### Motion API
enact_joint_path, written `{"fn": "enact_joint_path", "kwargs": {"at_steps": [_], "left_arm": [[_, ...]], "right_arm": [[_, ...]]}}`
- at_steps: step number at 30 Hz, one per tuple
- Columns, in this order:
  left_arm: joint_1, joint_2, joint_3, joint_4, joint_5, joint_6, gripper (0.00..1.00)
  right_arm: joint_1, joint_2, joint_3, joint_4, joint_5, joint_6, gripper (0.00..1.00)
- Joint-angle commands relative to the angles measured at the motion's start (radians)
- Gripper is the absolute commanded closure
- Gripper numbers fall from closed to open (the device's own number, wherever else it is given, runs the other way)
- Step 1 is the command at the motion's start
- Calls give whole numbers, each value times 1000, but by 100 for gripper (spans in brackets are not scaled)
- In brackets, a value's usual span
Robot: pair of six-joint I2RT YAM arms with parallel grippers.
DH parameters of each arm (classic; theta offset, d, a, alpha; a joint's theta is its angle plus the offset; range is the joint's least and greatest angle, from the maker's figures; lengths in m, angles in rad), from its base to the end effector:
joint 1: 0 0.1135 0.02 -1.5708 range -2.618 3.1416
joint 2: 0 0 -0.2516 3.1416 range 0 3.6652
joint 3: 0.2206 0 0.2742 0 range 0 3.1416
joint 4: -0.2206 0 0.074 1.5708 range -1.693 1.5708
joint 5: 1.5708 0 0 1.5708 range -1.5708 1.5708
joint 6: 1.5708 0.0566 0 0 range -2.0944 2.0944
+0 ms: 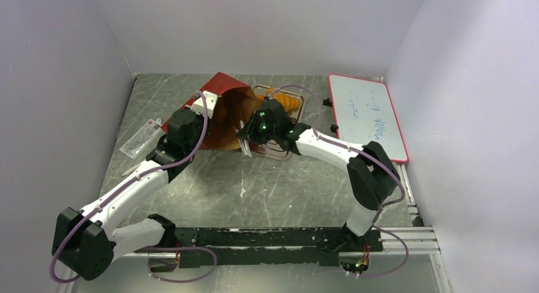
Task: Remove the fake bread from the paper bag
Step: Place the clamp at the center of the board.
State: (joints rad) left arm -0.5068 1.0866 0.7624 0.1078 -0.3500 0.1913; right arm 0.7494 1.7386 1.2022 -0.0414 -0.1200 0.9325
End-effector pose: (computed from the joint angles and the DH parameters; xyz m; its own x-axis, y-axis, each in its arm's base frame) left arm 0.2715 -0.1286 0.2805 -0.1533 0.2894 -0.9449 0.1959 0.9461 0.2580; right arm 0.3114 0.2990 0.2053 -0.8403 0.3072 -0.4466 -0.1256 0.6912 0.7117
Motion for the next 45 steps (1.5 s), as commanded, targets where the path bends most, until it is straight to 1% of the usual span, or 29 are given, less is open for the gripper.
{"fn": "enact_joint_path", "kwargs": {"at_steps": [1, 7, 12, 16, 21, 25, 28, 35, 39, 45], "left_arm": [[5, 6, 11, 16, 8, -1, 93], [-15, 10, -14, 20, 11, -5, 93], [-64, 17, -22, 19, -18, 3, 93], [-115, 14, -46, 21, -52, -15, 93], [-190, 29, -71, 21, -162, -52, 93], [-234, 46, -78, 21, -278, -76, 93], [-256, 63, -75, 10, -334, -104, 93], [-304, 129, -64, -9, -485, -192, 93], [-323, 150, -79, 10, -521, -243, 93], [-339, 186, -83, 25, -578, -281, 93]], "right_arm": [[-6, -97, -27, 81, -37, 55, 80], [-6, -169, -79, 123, -59, 128, 80], [-6, -218, -112, 132, -58, 156, 80], [-6, -237, -175, 160, -86, 202, 80], [-7, -241, -283, 203, -118, 249, 80], [-6, -250, -335, 199, -117, 244, 80], [-2, -254, -348, 175, -110, 221, 80], [42, -236, -288, 58, -68, 119, 80], [62, -256, -270, -8, -24, 66, 80], [98, -265, -208, -222, 104, -85, 80]]}}
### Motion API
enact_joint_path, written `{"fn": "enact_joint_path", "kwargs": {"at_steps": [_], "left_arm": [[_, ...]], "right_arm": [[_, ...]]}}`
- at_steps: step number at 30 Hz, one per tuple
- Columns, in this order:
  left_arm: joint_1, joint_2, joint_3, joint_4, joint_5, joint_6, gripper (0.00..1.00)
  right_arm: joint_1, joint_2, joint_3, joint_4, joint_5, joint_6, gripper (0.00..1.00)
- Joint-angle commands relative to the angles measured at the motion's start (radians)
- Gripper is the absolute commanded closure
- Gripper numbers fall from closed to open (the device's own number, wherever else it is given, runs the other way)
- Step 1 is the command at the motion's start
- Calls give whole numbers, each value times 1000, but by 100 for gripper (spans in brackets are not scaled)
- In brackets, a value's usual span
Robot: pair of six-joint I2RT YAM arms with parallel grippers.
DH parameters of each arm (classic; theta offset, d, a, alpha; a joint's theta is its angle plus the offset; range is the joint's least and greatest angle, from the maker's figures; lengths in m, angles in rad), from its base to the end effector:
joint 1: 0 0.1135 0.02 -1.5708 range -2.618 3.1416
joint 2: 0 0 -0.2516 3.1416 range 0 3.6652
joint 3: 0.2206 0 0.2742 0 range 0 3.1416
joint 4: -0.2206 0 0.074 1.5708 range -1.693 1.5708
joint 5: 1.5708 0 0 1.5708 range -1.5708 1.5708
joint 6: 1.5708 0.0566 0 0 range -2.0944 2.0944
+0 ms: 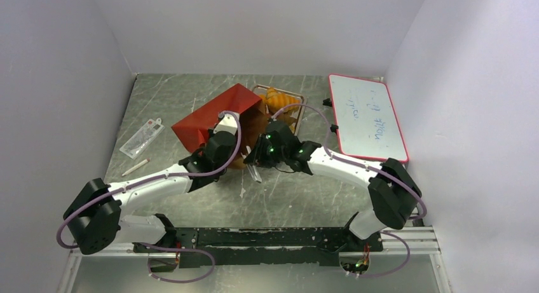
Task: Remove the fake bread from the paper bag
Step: Place the clamp at the center of the board.
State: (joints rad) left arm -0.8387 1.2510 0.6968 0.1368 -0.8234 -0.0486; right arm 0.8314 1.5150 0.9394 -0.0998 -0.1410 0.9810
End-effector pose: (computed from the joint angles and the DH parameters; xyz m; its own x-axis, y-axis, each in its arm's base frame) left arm 0.2333 -0.1975 0.2170 -0.2734 0.2549 -0.9275 0.0442 0.9666 0.2526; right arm 0.2398 0.2747 0.1881 -0.9037 0.2302 -0.3611 -0.0979 0.7099 0.6975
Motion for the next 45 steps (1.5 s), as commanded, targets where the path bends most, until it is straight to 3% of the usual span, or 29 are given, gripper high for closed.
{"fn": "enact_joint_path", "kwargs": {"at_steps": [1, 11, 20, 27, 35, 45], "left_arm": [[-8, 20, -21, 4, -110, -41, 93], [-23, 6, -13, 62, -129, -14, 93], [-24, 7, 28, 56, -186, 11, 93], [28, 18, 13, 177, -252, 142, 93], [139, 23, 19, 235, -231, 200, 93], [217, 19, 84, 279, -196, 318, 93]], "right_arm": [[23, -33, 107, -204, 150, -172, 80], [85, 104, 352, -498, 322, -354, 80], [171, 139, 405, -571, 441, -394, 81], [224, 44, 381, -523, 472, -375, 81], [243, -156, 305, -477, 434, -351, 81], [245, -281, 235, -440, 390, -341, 81]]}}
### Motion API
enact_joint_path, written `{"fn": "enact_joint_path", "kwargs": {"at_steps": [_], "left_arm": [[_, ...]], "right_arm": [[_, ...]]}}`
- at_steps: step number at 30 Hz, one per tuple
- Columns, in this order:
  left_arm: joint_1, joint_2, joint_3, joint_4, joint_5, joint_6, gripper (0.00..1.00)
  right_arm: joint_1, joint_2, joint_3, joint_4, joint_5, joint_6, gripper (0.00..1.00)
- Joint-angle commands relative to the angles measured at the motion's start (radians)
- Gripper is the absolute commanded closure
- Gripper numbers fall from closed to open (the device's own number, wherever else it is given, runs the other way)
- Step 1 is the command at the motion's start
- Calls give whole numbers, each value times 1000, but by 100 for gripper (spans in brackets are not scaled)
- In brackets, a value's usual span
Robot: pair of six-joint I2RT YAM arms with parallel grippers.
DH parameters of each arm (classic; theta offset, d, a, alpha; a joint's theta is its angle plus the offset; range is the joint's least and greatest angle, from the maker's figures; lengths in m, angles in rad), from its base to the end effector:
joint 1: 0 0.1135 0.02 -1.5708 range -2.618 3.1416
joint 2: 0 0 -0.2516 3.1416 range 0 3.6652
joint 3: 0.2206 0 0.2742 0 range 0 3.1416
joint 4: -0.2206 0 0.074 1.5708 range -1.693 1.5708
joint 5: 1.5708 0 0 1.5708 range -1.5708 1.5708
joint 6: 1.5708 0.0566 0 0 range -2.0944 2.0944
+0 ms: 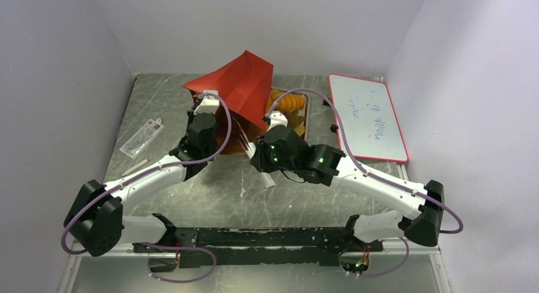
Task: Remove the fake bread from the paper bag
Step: Place the clamp at the center of the board.
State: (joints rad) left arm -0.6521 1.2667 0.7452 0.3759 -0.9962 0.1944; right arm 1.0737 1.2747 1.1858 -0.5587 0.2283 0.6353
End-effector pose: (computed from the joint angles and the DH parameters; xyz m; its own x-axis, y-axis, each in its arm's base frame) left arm 0.2754 -0.1505 0.2571 -0.1769 0.2672 -0.9473 -0.3018 0.9014 0.3106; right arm 0.1645 0.2764 0.3123 -0.6885 -0.0570 -0.7230 -0.4491 0.8162 0.3634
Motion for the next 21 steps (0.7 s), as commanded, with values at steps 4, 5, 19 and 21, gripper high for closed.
{"fn": "enact_joint_path", "kwargs": {"at_steps": [4, 5, 19, 21], "left_arm": [[39, -7, 45, 79, -39, 135, 93], [42, -12, 47, 89, -40, 149, 93], [75, -11, 133, 412, -52, 562, 93], [75, -7, 127, 434, -48, 594, 93]], "right_arm": [[3, -61, -20, 48, 1, -11, 81], [3, -66, -22, 55, -4, -18, 81], [0, -1, -2, 239, -96, -28, 79], [0, 4, 10, 260, -119, -20, 79]]}}
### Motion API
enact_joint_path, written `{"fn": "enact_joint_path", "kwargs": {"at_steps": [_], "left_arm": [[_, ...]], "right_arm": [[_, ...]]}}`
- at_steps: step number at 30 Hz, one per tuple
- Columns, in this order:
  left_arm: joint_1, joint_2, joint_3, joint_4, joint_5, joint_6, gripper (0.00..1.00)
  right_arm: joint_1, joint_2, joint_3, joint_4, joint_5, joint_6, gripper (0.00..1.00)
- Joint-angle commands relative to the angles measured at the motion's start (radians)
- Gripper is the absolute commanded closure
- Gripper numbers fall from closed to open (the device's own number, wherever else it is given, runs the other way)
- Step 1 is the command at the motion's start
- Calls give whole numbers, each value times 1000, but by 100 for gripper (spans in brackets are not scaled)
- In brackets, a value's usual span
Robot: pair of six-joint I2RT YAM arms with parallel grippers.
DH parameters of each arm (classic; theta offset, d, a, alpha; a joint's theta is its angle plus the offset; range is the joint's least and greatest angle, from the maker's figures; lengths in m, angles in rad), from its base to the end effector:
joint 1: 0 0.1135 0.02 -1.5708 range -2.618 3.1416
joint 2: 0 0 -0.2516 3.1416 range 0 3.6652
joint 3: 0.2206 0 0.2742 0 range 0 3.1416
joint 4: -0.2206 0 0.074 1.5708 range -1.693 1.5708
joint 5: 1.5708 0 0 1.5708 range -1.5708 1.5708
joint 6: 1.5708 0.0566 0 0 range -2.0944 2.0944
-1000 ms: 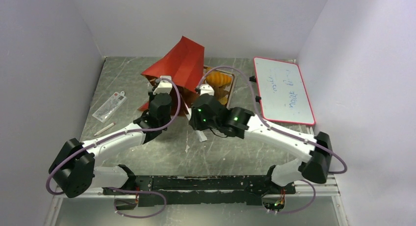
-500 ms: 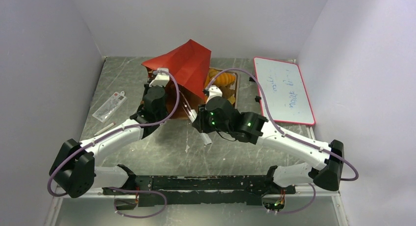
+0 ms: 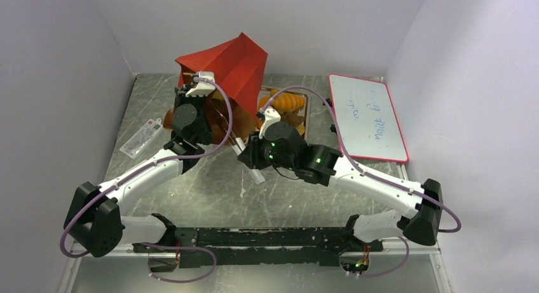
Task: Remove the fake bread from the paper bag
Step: Place the clamp at the center of the board.
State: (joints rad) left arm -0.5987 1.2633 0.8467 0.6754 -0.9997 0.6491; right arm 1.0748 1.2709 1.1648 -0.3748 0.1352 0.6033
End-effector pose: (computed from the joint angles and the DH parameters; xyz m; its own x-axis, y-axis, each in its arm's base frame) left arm 0.2861 -0.1376 0.3267 -0.0535 0.4321 -0.9002 -0.4203 0.8080 0.4128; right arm 0.1654 0.2896 0.3250 -0.6435 -0.0078 -0.7654 -0.5459 0.7057 0.4517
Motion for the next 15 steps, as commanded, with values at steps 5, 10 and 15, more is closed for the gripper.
{"fn": "enact_joint_path", "kwargs": {"at_steps": [5, 10, 15], "left_arm": [[33, 54, 2, 279, -52, 256, 93], [61, 105, -1, 320, -33, 274, 93], [83, 147, 1, 400, -24, 308, 93]], "right_arm": [[0, 5, 57, 103, -80, 42, 79], [-4, -24, 62, 115, -112, 72, 78], [-12, -48, 63, 117, -127, 95, 78]]}}
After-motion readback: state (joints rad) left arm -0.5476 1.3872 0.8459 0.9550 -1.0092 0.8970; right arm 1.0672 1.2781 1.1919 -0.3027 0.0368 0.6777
